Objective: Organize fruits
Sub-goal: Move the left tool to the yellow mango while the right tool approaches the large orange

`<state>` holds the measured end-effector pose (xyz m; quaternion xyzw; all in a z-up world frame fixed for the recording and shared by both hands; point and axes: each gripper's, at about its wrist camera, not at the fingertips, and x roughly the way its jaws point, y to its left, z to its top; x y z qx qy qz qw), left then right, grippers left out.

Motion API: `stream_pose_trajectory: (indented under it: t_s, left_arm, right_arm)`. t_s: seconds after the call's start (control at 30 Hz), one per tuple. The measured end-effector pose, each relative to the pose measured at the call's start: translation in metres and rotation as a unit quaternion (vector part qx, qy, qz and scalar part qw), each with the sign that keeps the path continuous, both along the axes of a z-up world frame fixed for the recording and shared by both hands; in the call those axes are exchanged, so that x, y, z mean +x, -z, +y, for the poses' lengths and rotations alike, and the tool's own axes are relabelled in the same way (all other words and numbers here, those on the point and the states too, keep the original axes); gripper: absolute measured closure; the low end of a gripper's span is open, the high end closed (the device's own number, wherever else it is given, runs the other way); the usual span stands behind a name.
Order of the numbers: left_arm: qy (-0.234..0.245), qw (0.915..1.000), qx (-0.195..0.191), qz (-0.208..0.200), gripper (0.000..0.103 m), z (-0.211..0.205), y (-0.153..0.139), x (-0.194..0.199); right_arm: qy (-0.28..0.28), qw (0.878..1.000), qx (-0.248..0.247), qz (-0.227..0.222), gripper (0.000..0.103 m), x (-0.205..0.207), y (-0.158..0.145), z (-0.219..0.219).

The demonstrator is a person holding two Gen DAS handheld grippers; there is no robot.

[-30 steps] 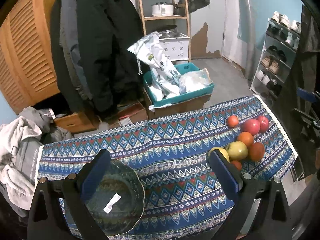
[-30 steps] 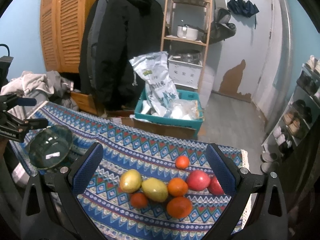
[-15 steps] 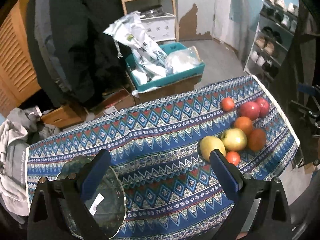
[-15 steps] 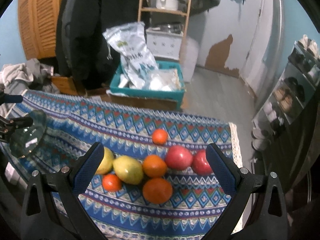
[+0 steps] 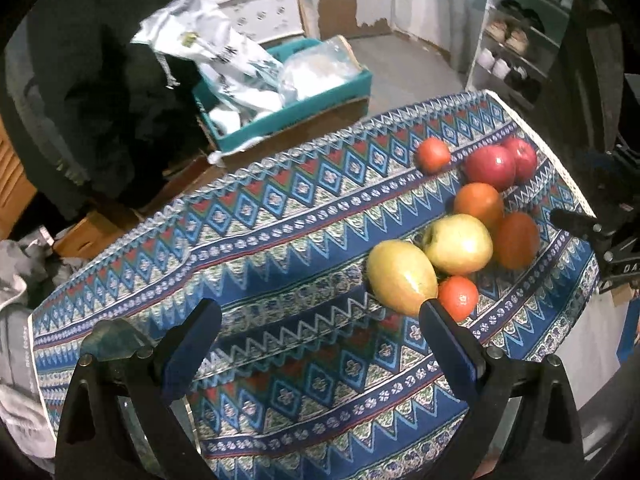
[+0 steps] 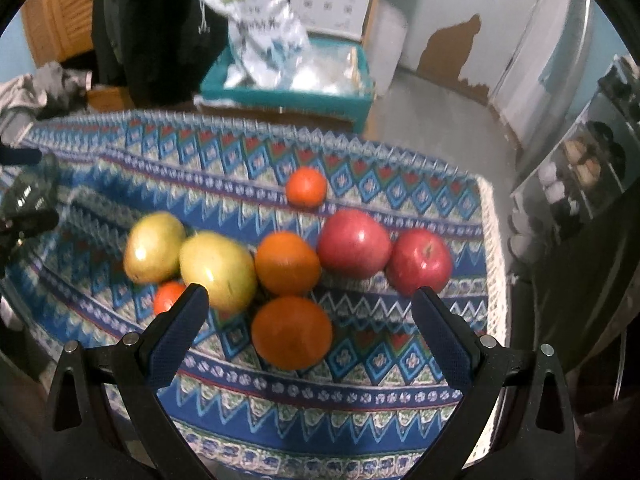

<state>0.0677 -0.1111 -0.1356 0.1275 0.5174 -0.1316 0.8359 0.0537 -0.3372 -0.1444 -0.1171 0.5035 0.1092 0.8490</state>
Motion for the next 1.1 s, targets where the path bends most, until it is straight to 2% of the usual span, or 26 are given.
stream_pose_trajectory:
  t_s: [0.33, 0.47, 0.73, 0.87, 1.1]
  left_arm:
    - [0.018, 0.9990, 0.002, 0.041, 0.003, -0.026, 0.039, 0.019]
    - [0.022, 0.9980, -0.009, 0.059, 0.003, -0.033, 0.050, 0.026]
    - [0.033, 0.9952, -0.009, 0.092, 0.003, -0.048, 0.073, 0.036]
    - [0.033, 0.9937, -0.020, 0.105, 0.003, -0.051, 0.079, 0.041]
    - [0.036, 0.9910, -0.023, 0.127, 0.003, -0.060, 0.096, 0.051]
  right_arm:
    - [-0.011, 0.997, 0.000, 0.076, 0.003, 0.009, 0.058, -0.004]
    - [-0.020, 0.995, -0.004, 0.099, 0.008, 0.016, 0.076, -0.002]
    - [-0.025, 0.991, 0.011, 0.131, 0.021, 0.023, 0.098, -0.004]
    - [-0.029, 0.990, 0.030, 0.137, 0.032, 0.025, 0.104, -0.002]
    - [-0.009, 0.989, 0.041, 0.143, 0.033, 0.028, 0.105, -0.012]
